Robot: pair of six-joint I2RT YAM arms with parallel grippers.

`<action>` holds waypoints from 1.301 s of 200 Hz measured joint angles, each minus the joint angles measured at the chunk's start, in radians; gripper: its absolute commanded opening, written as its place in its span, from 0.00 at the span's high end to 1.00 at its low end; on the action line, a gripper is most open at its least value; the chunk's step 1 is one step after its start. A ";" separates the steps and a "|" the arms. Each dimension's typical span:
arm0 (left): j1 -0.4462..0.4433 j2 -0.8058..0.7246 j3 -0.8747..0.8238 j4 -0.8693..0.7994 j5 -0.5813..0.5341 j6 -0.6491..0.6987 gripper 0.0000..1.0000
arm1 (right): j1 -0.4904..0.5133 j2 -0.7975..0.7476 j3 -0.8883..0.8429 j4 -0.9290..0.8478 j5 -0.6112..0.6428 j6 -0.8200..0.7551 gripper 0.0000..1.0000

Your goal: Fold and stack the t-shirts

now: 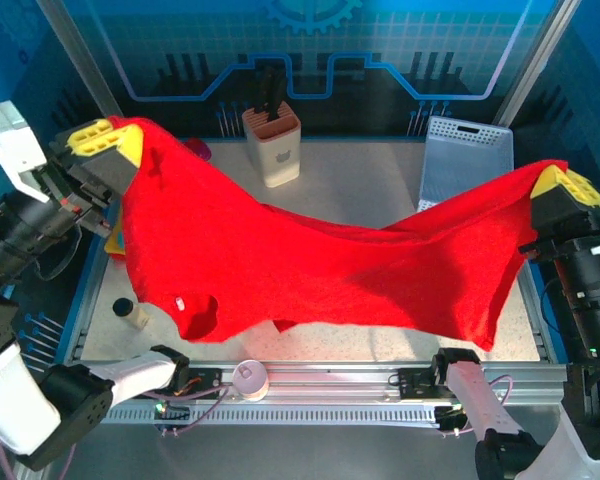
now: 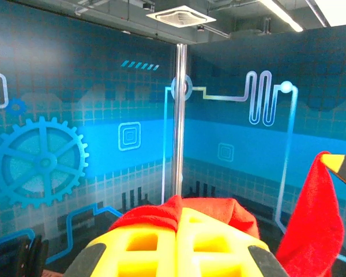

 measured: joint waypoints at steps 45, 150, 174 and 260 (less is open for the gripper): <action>0.024 0.047 -0.222 0.082 -0.069 0.020 1.00 | 0.001 0.085 -0.129 -0.034 -0.004 0.043 1.00; 0.186 0.231 -1.076 0.410 -0.077 -0.169 1.00 | 0.006 0.309 -0.889 0.034 -0.022 0.087 1.00; 0.193 0.266 -1.097 0.474 -0.076 -0.203 1.00 | 0.006 0.398 -0.898 0.114 -0.023 0.095 1.00; 0.214 0.293 -1.143 0.564 -0.075 -0.265 1.00 | -0.010 0.561 -0.898 0.292 -0.048 0.090 1.00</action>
